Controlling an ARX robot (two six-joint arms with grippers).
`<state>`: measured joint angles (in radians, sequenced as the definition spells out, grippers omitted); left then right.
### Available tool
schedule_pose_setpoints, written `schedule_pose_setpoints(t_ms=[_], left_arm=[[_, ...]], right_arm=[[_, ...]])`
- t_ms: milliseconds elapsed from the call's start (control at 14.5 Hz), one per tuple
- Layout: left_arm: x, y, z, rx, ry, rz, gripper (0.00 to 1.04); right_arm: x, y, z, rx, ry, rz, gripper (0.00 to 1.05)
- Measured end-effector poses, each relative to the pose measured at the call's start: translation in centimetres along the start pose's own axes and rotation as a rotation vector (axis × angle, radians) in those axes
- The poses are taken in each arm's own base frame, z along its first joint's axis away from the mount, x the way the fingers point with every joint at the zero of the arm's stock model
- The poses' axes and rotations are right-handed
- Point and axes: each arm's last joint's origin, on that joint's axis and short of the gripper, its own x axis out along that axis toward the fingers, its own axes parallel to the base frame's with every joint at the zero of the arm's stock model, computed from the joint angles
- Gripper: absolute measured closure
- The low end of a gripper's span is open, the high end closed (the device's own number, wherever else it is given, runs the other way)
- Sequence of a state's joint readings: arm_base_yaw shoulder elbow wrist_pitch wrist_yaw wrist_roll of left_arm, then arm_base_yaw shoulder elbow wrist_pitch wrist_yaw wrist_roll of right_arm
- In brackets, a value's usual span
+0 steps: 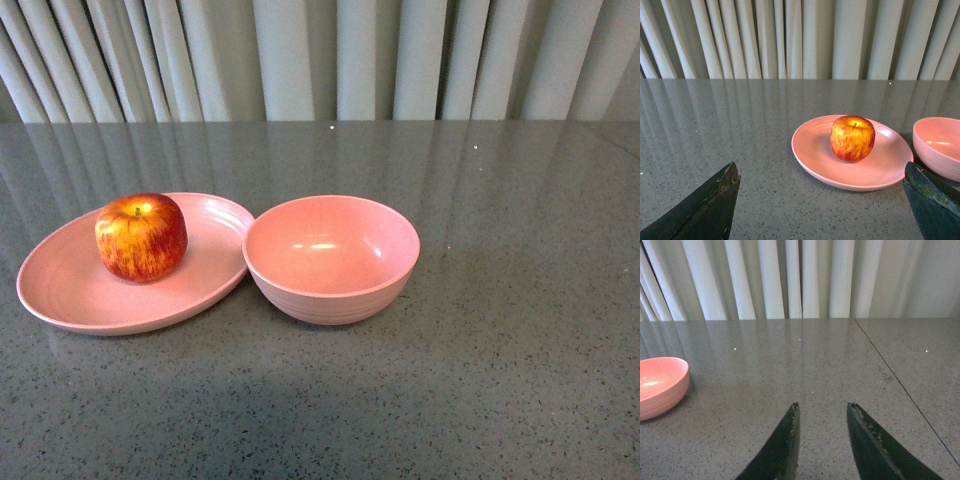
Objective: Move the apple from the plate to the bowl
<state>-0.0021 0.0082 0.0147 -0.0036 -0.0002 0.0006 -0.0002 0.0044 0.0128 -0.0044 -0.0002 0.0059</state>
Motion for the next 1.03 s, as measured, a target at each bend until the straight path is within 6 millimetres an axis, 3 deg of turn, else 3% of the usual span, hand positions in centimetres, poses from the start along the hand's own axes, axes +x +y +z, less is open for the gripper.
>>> schedule_pose_setpoints(t_ms=[206, 344, 413, 1032], left_arm=[[0.00, 0.00, 0.00, 0.000, 0.000, 0.000, 0.07], [0.00, 0.00, 0.00, 0.000, 0.000, 0.000, 0.07], [0.00, 0.00, 0.00, 0.000, 0.000, 0.000, 0.07], [0.00, 0.00, 0.00, 0.000, 0.000, 0.000, 0.07]], right_arm=[[0.00, 0.00, 0.00, 0.000, 0.000, 0.000, 0.47], [0.00, 0.00, 0.00, 0.000, 0.000, 0.000, 0.25], [0.00, 0.00, 0.00, 0.000, 0.000, 0.000, 0.07], [0.00, 0.00, 0.00, 0.000, 0.000, 0.000, 0.07]])
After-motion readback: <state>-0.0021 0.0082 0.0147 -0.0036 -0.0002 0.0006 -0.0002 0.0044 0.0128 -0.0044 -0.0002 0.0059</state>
